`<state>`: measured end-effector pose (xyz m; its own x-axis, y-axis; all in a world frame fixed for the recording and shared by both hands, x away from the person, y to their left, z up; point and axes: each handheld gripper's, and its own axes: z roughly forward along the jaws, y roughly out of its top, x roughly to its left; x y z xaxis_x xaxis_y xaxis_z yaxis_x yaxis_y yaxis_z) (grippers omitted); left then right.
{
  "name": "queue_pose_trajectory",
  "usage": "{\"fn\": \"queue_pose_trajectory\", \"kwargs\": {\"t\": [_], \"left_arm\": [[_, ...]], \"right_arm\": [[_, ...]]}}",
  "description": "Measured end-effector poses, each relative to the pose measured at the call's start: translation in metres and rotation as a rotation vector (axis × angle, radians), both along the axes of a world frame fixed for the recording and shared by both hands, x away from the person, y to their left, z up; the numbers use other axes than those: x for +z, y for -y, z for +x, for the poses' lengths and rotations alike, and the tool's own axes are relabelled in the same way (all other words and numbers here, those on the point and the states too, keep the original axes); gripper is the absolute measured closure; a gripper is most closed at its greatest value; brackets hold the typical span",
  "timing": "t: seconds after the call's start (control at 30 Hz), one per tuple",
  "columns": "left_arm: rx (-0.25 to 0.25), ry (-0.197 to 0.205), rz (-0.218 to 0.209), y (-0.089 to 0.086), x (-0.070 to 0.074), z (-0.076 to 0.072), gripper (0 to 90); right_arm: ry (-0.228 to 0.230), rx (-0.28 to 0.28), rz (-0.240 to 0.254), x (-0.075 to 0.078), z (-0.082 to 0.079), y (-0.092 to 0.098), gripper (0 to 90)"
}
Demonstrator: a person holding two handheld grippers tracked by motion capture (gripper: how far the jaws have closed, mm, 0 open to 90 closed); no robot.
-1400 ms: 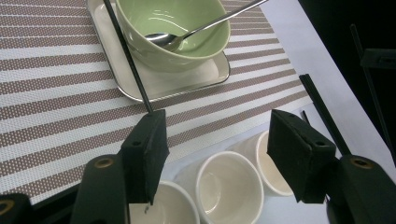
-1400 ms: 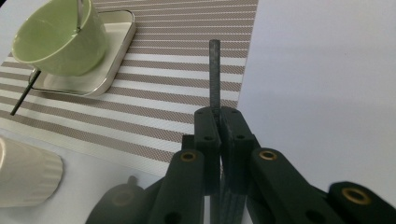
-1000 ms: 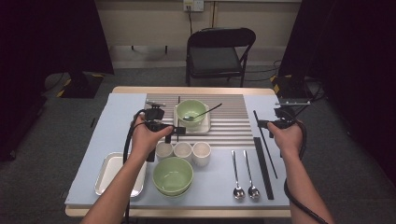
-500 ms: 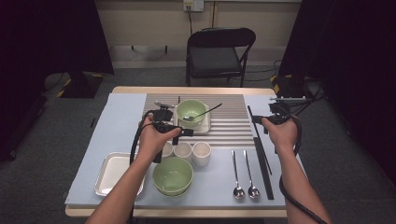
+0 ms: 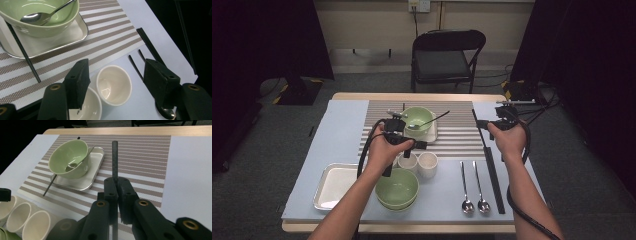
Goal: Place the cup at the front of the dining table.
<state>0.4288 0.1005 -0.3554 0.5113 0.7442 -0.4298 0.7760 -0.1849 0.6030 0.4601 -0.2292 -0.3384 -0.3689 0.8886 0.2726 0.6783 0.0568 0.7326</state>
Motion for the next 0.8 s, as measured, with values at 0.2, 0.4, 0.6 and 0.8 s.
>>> {"fn": "queue_pose_trajectory", "kwargs": {"t": [0.2,0.4,0.6,0.8], "left_arm": [[-0.015,-0.002,-0.009,0.006,0.0,-0.002,37.8],[-0.036,-0.008,-0.01,0.014,-0.002,-0.002,37.8],[-0.05,-0.008,-0.017,0.022,-0.003,-0.004,37.8],[-0.067,-0.01,-0.022,0.03,-0.003,-0.006,37.8]], "right_arm": [[0.004,0.01,0.012,0.001,0.002,-0.007,86.5],[0.01,0.016,0.017,0.002,0.003,-0.013,86.5],[0.017,0.025,0.021,0.004,0.003,-0.018,86.5],[0.026,0.032,0.03,0.008,0.004,-0.023,86.5]]}}
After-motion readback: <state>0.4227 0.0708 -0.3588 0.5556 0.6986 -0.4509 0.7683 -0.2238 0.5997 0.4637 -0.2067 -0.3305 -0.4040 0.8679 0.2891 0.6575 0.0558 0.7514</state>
